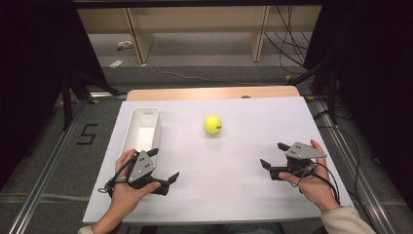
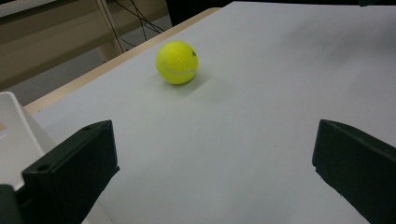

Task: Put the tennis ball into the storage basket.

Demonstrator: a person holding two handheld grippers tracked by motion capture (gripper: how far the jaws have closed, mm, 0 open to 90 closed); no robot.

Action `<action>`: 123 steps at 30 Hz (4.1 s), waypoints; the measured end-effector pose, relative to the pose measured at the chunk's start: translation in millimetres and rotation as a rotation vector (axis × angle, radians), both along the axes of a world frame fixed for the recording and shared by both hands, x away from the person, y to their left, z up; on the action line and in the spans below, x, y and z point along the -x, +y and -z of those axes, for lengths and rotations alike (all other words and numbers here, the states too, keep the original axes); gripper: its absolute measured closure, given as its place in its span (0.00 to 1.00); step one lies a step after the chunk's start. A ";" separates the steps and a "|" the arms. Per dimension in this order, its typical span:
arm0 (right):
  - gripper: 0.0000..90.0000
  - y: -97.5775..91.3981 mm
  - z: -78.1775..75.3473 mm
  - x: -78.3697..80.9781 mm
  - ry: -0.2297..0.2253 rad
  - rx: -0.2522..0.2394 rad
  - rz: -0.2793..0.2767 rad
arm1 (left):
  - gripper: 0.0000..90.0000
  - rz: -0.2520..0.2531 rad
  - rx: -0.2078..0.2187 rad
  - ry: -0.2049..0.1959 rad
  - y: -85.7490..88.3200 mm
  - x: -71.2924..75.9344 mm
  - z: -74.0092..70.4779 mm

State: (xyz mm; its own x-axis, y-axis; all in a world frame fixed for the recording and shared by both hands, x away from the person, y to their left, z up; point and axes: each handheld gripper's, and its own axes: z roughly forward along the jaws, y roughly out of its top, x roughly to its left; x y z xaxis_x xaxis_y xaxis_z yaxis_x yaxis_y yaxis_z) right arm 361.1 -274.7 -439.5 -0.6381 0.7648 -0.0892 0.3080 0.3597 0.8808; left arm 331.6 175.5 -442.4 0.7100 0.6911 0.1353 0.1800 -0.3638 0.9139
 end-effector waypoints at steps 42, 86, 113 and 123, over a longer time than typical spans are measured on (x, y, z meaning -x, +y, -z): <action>0.19 79.7 -15.2 -63.1 -0.045 -0.005 0.019 | 0.00 0.029 0.005 -0.008 -1.7 3.3 -1.2; 0.17 171.3 19.3 -130.2 0.040 0.096 -0.012 | 0.00 0.061 0.014 -0.006 -5.6 5.1 -3.3; 0.18 188.9 50.0 -178.9 0.171 0.095 0.079 | 0.00 0.062 0.027 -0.012 -5.2 5.4 -4.9; 0.26 190.3 55.0 -185.4 0.186 0.074 0.092 | 0.00 0.064 0.025 -0.008 -5.9 5.5 -4.5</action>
